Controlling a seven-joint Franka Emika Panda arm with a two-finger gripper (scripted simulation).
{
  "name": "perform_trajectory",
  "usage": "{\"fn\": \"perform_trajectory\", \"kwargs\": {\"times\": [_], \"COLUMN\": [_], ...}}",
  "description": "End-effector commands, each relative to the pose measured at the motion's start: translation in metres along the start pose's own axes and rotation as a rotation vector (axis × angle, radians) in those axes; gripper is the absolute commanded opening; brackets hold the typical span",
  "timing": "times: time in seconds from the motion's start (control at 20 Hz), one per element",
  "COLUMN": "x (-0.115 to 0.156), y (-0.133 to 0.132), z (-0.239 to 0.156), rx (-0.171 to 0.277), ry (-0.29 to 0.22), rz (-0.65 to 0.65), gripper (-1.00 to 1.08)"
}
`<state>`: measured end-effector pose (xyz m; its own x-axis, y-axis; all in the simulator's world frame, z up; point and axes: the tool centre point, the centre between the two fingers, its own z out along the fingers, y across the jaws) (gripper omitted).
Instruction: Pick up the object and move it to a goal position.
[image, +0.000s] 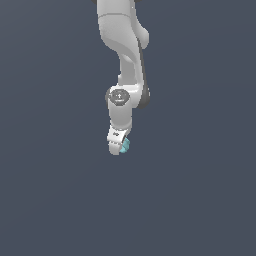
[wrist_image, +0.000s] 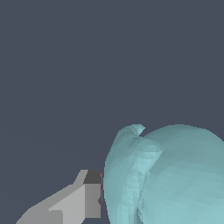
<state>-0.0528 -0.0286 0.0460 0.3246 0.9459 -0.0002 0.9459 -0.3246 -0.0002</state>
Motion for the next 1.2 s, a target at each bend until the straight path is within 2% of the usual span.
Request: {"fn": "perform_trajectory", "kwargs": {"times": [0.0, 0.5, 1.15], "x": [0.0, -0.005, -0.017], "y": [0.0, -0.001, -0.003], "z": [-0.003, -0.051, -0.184], "rx": [-0.001, 0.0, 0.0], "ry": [0.0, 0.0, 0.002], "rz": [0.0, -0.001, -0.003], "gripper": [-1.0, -1.0, -1.0]}}
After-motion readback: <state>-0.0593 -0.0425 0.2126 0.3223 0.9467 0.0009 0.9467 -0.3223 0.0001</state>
